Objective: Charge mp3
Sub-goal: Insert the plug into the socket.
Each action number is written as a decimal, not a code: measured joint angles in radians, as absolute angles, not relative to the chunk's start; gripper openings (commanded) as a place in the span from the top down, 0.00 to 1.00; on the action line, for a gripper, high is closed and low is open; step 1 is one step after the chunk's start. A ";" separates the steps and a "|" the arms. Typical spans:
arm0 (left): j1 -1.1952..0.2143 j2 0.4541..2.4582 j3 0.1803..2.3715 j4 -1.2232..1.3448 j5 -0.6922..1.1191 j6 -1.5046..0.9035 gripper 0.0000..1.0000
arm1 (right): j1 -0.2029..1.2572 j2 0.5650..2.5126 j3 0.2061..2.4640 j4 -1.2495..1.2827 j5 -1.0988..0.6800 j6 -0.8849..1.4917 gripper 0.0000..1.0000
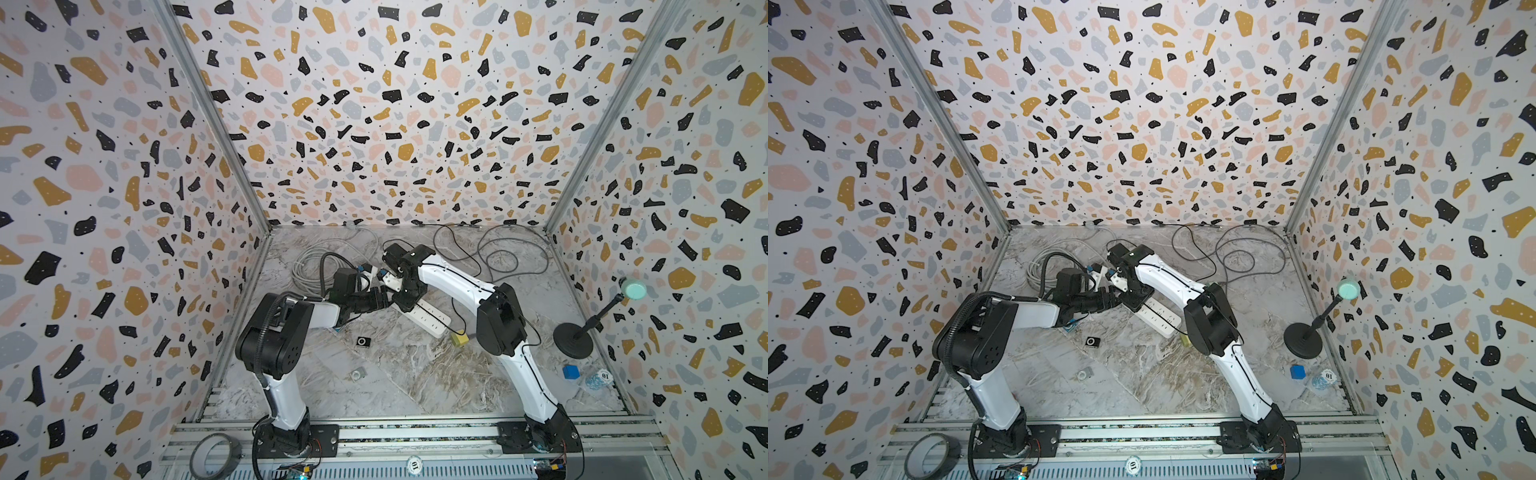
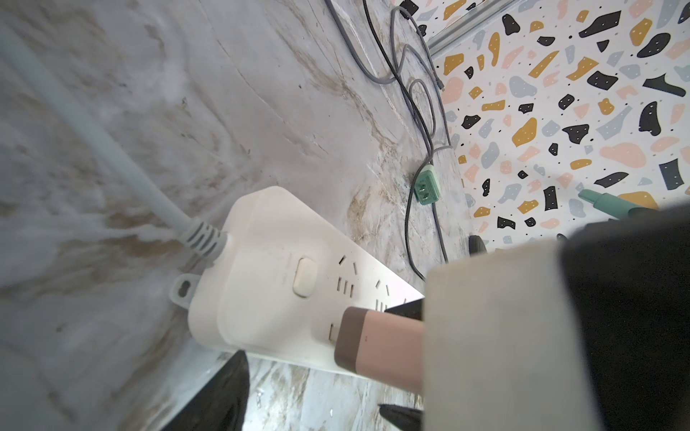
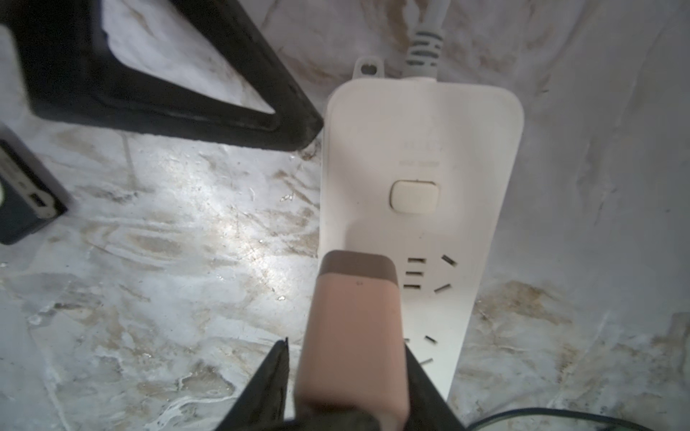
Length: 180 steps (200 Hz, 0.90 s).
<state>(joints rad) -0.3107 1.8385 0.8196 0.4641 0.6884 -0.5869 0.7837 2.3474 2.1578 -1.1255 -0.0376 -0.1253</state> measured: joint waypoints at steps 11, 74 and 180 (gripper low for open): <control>-0.311 1.842 0.826 0.464 0.685 -0.587 0.23 | 0.781 2.347 2.155 -1.119 -0.039 -0.116 0.50; -0.316 1.858 0.860 0.442 0.657 -0.584 0.27 | 0.760 2.270 2.079 -1.018 -0.081 -0.030 0.41; -0.323 1.874 0.891 0.411 0.597 -0.571 0.31 | 0.702 2.185 2.024 -0.862 -0.121 0.134 0.44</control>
